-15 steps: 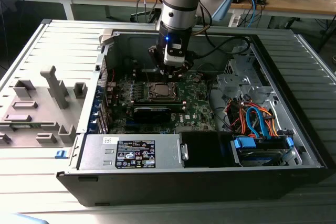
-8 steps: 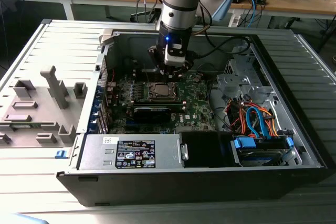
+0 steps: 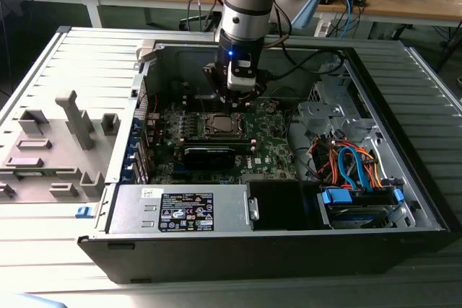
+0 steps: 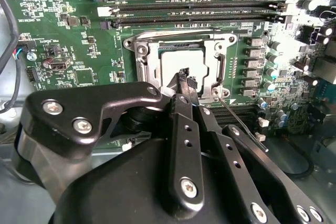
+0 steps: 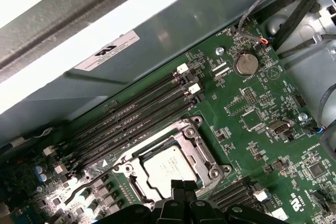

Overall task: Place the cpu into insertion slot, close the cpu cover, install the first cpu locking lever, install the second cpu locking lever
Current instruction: 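Install the first cpu locking lever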

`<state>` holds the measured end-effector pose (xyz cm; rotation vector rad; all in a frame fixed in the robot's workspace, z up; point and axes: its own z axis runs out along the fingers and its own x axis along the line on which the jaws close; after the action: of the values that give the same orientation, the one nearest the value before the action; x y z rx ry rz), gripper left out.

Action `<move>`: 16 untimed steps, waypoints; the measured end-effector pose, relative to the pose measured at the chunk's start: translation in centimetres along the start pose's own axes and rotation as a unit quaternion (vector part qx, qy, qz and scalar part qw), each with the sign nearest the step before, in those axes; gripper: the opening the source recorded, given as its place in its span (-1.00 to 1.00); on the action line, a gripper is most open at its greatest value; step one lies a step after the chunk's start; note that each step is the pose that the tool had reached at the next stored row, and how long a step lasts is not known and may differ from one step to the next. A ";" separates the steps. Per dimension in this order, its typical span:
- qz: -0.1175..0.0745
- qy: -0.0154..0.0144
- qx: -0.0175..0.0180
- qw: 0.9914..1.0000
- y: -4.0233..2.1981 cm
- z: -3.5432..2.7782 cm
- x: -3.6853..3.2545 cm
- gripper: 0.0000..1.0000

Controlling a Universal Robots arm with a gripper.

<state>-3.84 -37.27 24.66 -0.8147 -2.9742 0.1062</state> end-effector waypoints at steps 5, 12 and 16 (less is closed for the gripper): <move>-0.008 -0.001 0.000 1.000 0.00 0.00 0.00 -0.78; -0.018 0.009 -0.017 1.000 0.00 0.00 0.00 -0.78; -0.022 0.032 -0.058 0.998 0.00 0.00 0.00 -0.78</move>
<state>-3.84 -37.27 24.66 -0.7493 -2.9583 -0.0941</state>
